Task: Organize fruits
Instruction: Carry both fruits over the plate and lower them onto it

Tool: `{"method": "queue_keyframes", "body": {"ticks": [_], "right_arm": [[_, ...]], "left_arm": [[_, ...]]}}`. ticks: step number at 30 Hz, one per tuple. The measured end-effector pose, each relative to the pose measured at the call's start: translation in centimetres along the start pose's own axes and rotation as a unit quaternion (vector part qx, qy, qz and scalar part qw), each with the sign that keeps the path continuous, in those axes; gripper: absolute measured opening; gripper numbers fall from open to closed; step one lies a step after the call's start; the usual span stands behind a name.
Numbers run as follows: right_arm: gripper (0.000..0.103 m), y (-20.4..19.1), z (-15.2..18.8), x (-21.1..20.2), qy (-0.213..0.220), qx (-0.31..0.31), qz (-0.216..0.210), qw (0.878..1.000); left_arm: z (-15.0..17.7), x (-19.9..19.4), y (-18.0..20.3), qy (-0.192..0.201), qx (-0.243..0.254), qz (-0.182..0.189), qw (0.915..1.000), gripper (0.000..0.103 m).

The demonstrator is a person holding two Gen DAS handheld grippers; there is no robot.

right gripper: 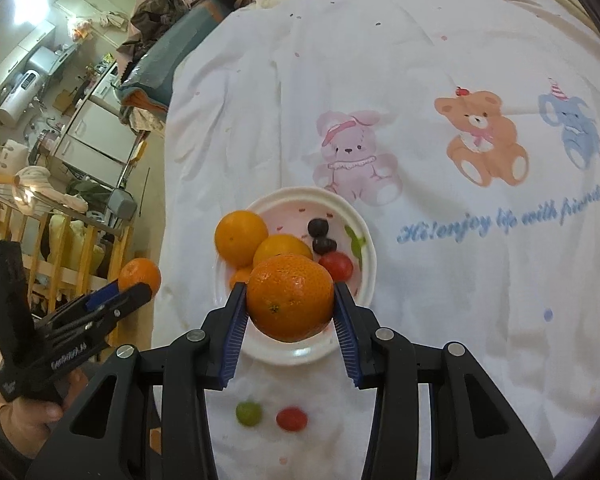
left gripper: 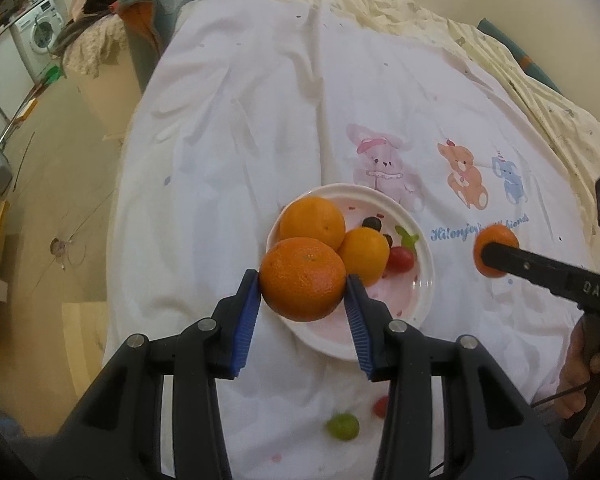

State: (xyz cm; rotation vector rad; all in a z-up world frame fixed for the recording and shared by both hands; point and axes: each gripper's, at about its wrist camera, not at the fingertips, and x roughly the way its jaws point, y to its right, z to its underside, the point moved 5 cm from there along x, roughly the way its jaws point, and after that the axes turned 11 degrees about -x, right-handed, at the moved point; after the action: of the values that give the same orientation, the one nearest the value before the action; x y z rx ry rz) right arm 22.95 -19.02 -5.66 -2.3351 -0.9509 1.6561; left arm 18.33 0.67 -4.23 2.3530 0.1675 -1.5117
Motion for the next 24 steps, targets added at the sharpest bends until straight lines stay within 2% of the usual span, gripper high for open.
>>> {"method": "queue_keyframes", "body": {"ticks": [7,15,24], "right_arm": [[0.044,1.9,-2.0,4.5,-0.023,0.005,0.008,1.0],[0.044,3.7,-2.4,10.0,-0.057,0.022,0.007,0.998],[0.046,4.3,-2.1,11.2,-0.056,0.038,-0.006,0.998]], "left_arm": [[-0.9,3.1,-0.4,-0.018,-0.016,0.006,0.9997,0.038],[-1.2,3.6,-0.6,-0.013,-0.017,0.005,0.9998,0.038],[-1.3,3.9,-0.7,-0.015,-0.018,0.003,0.9997,0.038]]}}
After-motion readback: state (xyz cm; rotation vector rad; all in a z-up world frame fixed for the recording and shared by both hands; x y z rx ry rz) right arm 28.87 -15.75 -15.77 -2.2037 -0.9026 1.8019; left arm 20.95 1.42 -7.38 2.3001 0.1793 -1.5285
